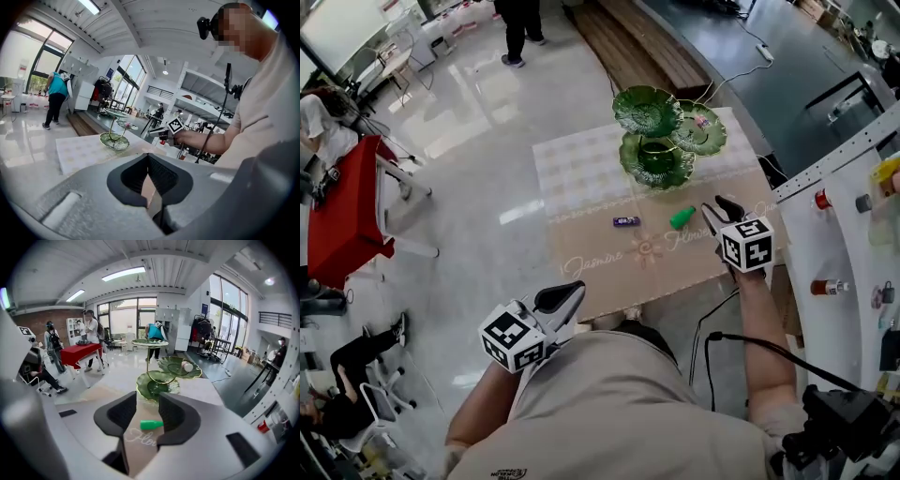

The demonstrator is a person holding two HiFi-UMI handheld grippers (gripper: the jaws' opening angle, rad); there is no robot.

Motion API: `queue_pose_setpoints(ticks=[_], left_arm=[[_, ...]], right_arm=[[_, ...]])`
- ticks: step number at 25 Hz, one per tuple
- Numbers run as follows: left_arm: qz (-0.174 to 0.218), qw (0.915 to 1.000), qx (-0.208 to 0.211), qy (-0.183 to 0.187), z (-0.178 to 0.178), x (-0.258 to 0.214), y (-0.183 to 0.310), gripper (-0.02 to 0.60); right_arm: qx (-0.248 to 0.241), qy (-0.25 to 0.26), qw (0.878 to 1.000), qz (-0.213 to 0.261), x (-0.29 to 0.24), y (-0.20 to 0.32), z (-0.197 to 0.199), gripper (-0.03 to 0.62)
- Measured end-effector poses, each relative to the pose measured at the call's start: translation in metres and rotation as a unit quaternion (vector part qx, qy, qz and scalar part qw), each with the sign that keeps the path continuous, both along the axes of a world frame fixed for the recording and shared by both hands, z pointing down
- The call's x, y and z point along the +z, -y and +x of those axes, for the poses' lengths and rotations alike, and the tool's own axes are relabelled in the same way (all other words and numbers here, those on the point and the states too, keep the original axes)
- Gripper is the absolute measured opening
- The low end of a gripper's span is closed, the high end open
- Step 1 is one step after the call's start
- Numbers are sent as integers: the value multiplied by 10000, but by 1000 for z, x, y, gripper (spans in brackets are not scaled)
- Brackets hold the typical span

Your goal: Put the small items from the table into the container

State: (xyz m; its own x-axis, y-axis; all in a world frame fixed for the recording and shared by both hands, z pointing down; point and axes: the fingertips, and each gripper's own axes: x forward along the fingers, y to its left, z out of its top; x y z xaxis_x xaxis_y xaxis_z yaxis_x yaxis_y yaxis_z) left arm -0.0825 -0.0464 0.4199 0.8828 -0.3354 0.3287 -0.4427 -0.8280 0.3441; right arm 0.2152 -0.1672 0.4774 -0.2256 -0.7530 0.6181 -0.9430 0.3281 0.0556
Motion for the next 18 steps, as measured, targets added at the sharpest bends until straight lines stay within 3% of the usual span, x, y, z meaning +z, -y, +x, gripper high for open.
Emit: queue_pose_setpoints(ticks=[9, 18], left_arm=[[-12, 9984, 550, -118, -17, 3, -24, 8], [-47, 9958, 909, -138, -38, 13, -50, 8]], right_arm=[[-26, 782, 9969, 111, 5, -105, -102, 129], [-144, 880, 9960, 84, 7, -172, -173, 106]])
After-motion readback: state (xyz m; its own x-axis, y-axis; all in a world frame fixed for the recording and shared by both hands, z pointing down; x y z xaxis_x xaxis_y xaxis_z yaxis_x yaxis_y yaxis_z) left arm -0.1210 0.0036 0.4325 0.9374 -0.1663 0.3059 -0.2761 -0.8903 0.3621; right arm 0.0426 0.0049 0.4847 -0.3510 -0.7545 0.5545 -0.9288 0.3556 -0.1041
